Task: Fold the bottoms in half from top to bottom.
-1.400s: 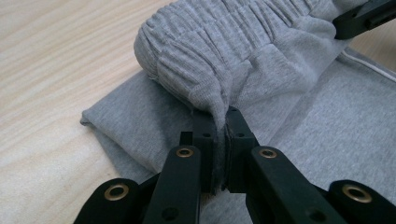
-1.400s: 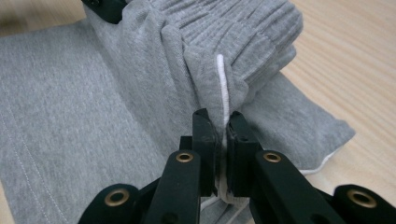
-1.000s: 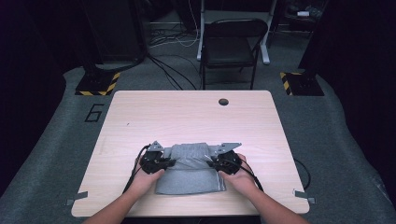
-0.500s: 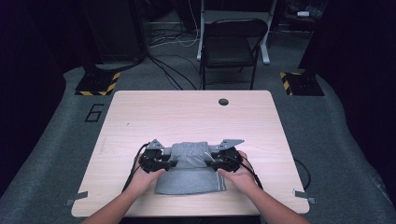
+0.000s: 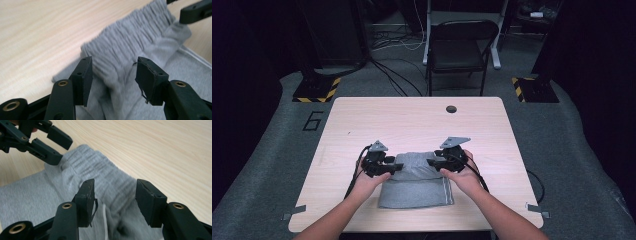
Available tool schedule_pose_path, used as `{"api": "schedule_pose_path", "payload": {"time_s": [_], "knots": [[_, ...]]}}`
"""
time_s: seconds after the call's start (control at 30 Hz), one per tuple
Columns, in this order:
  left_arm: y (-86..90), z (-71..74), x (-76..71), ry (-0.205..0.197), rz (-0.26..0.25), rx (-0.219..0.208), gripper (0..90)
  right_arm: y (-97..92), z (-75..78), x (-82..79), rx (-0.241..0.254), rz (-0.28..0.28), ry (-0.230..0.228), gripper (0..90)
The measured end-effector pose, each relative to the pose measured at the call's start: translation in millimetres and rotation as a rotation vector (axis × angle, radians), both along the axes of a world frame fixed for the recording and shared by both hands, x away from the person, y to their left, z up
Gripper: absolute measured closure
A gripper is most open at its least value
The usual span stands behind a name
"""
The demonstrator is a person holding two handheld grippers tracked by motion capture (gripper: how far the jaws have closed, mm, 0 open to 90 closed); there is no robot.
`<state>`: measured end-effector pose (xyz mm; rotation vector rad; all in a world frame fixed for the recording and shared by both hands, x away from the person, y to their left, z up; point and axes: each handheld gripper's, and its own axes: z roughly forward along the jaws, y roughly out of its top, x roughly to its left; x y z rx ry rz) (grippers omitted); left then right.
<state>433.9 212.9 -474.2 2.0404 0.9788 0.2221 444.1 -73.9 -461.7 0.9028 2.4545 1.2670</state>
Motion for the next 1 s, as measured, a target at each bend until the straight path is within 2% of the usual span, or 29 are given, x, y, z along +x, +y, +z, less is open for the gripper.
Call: {"api": "schedule_pose_path", "payload": {"time_s": [0.13, 0.17, 0.23, 0.27, 0.4, 0.43, 0.5, 0.53, 0.6, 0.63, 0.67, 0.8, 0.93, 1.0], "knots": [[-2.3, 7.8, 9.3, -0.013, 0.006, 0.010, 47.0, 10.2, 3.9, 5.0, -0.004, 0.030, -0.013, 48.5], [-2.7, 9.2, 12.7, -0.015, 0.010, 0.012, 46.9, 16.2, 5.6, 7.5, -0.034, 0.042, -0.025, 48.1], [-2.9, 10.7, 17.1, -0.011, 0.013, 0.017, 47.0, 18.3, 5.9, 8.2, -0.039, 0.039, -0.029, 47.8], [-3.2, 10.9, 20.0, -0.009, 0.020, 0.016, 46.9, 21.7, 6.6, 11.6, -0.056, 0.053, -0.038, 47.4], [-3.5, 10.5, 28.5, -0.007, 0.039, 0.020, 46.9, 25.7, 6.4, 19.3, -0.078, 0.073, -0.031, 46.8], [-4.2, 10.2, 33.0, -0.005, 0.051, 0.026, 46.9, 26.4, 5.2, 20.0, -0.069, 0.069, -0.030, 46.9], [-3.8, 10.2, 35.9, -0.008, 0.048, 0.039, 46.9, 26.5, 3.8, 21.4, -0.074, 0.072, -0.026, 48.3], [-4.5, 9.2, 40.2, -0.008, 0.065, 0.030, 46.9, 26.1, 0.9, 22.9, -0.094, 0.081, -0.017, 52.9], [-4.5, 8.6, 42.4, 0.001, 0.072, 0.033, 46.9, 25.8, 0.6, 21.7, -0.108, 0.077, -0.007, 55.3], [-4.4, 7.8, 44.9, 0.003, 0.074, 0.036, 46.9, 23.2, 1.8, 19.2, -0.116, 0.093, -0.010, 60.2], [-6.0, 6.2, 46.8, 0.019, 0.090, 0.006, 46.8, 22.5, 2.4, 18.4, -0.113, 0.100, -0.018, 61.5], [-9.5, 6.9, 49.5, 0.031, 0.099, -0.008, 46.9, 18.3, 6.7, 10.8, -0.110, 0.128, -0.023, 67.9], [-14.3, 9.5, 51.4, 0.022, 0.082, 0.004, 46.8, 14.4, 5.5, 1.3, -0.090, 0.145, -0.024, 71.1], [-14.8, 9.6, 51.8, 0.019, 0.070, 0.016, 46.7, 13.2, 4.6, -0.5, -0.096, 0.155, -0.022, 71.2]]}}
